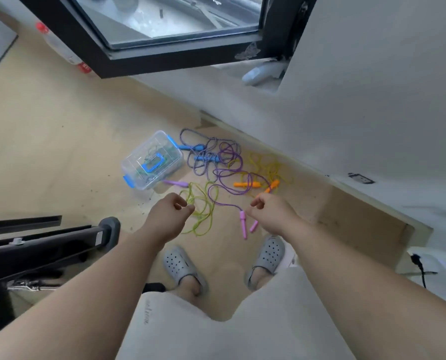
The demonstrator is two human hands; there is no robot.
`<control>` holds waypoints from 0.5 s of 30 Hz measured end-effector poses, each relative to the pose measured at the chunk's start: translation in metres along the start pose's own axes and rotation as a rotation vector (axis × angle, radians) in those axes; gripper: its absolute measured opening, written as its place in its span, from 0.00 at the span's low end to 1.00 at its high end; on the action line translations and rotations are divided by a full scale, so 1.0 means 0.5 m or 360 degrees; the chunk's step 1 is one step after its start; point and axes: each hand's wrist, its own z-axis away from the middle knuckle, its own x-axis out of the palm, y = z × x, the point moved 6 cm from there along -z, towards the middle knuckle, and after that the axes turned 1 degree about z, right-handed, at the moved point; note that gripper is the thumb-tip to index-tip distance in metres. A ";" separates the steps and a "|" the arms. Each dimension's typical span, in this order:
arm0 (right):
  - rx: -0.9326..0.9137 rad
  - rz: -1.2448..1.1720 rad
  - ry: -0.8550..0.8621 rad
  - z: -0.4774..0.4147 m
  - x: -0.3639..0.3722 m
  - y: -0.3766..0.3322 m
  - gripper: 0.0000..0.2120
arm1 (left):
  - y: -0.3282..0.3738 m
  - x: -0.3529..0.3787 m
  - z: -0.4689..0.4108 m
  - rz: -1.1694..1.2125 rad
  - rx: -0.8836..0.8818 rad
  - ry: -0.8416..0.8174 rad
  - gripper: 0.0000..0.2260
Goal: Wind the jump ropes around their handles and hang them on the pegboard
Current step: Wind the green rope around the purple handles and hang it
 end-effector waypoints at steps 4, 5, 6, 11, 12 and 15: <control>0.0012 0.0086 -0.0085 -0.166 0.108 0.018 0.07 | -0.109 0.042 -0.167 -0.0169 -0.0095 -0.0051 0.12; 0.0003 0.0101 -0.0088 -0.213 0.143 0.023 0.08 | -0.141 0.052 -0.214 -0.0236 -0.0106 -0.0064 0.12; 0.0002 0.0132 -0.0093 -0.259 0.178 0.026 0.08 | -0.175 0.061 -0.263 -0.0291 -0.0117 -0.0074 0.13; 0.0011 0.0250 -0.0197 -0.473 0.370 0.051 0.16 | -0.338 0.108 -0.480 -0.0553 -0.0131 -0.0194 0.17; 0.0017 0.0288 -0.0227 -0.511 0.406 0.057 0.18 | -0.366 0.119 -0.520 -0.0674 -0.0091 -0.0240 0.18; -0.0012 0.0426 -0.0320 -0.620 0.494 0.067 0.22 | -0.432 0.153 -0.638 -0.1032 0.0077 -0.0427 0.21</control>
